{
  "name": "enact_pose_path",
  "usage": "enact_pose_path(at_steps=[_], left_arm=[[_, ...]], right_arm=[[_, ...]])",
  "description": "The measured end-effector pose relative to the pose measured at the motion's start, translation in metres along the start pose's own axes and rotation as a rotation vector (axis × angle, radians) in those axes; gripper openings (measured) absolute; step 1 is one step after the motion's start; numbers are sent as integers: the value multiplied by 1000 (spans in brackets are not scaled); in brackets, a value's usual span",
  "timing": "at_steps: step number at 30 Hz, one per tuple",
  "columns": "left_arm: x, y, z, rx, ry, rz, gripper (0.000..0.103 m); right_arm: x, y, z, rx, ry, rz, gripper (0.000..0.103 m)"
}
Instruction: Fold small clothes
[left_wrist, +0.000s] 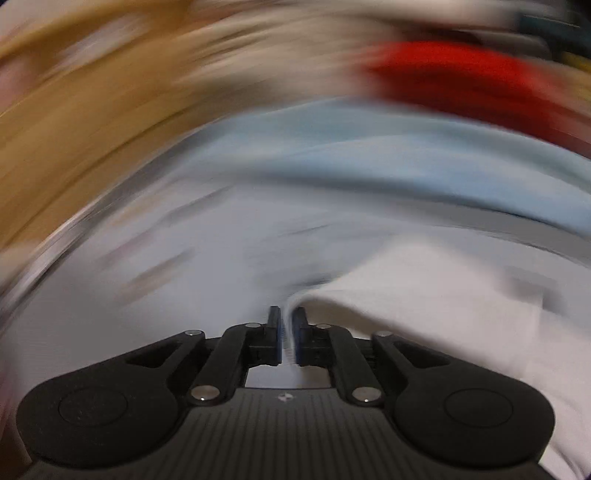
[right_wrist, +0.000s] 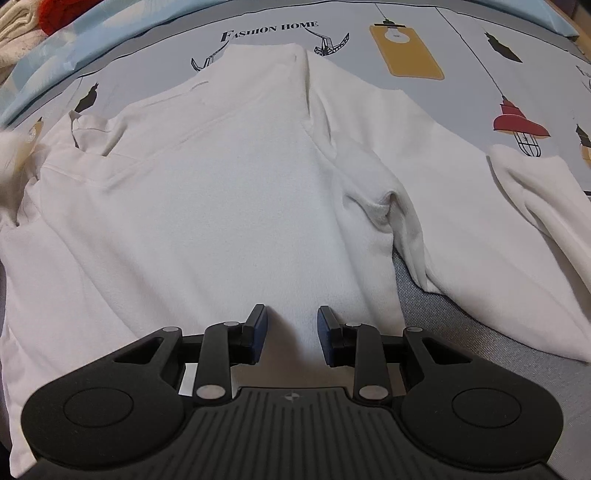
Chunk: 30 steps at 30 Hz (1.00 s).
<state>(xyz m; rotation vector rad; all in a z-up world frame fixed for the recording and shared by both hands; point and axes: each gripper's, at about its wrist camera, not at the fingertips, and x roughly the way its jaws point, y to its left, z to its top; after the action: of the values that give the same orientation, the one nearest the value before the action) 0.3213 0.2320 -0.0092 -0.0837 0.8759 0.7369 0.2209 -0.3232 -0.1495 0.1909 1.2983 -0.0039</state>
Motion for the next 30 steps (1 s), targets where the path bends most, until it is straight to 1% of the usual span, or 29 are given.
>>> enact_pose_path(at_steps=[1, 2, 3, 4, 5, 6, 8, 10, 13, 14, 16, 18, 21, 23, 24, 26, 28, 30], left_arm=[[19, 36, 0, -140, 90, 63, 29], [33, 65, -3, -260, 164, 72, 37], [45, 84, -8, -341, 228, 39, 38], [49, 90, -11, -367, 256, 19, 37], [49, 88, -11, -363, 249, 7, 38], [44, 81, -9, -343, 216, -24, 38], [34, 61, -6, -279, 160, -100, 43], [28, 38, -7, -213, 143, -168, 43], [23, -1, -18, -153, 168, -299, 43], [21, -15, -22, -123, 177, -361, 43], [15, -47, -34, -31, 195, -511, 43], [8, -79, -46, 49, 197, -624, 44], [-4, -119, -65, 142, 202, -728, 45], [-6, -140, -76, 193, 224, -784, 45], [-6, -157, -84, 222, 234, -807, 45], [-1, -183, -93, 293, 258, -786, 45], [4, -209, -100, 346, 241, -759, 45], [17, -227, -107, 367, 212, -693, 44]], right_arm=[[0, 1, 1, 0, 2, -4, 31], [1, 1, 1, 2, 3, -7, 31], [1, 2, 2, 5, 3, -10, 31], [1, 3, 2, 7, 4, -13, 31], [1, 3, 3, 9, 4, -17, 31], [1, 4, 3, 12, 3, -22, 31], [2, 5, 3, 21, -2, -31, 32], [1, 7, 3, 22, -10, -37, 33], [2, 8, 2, 14, -15, -35, 37], [1, 7, 3, 18, -21, -30, 37], [-1, 5, 5, 36, -48, -19, 38], [-7, 0, 9, 54, -97, 0, 38], [-17, -11, 19, 102, -169, 10, 38], [-23, -23, 23, 148, -203, 16, 38], [-26, -30, 24, 175, -218, 19, 38], [-34, -45, 26, 219, -255, 23, 38], [-48, -62, 27, 238, -318, 4, 38], [-64, -81, 26, 252, -390, -37, 38]])
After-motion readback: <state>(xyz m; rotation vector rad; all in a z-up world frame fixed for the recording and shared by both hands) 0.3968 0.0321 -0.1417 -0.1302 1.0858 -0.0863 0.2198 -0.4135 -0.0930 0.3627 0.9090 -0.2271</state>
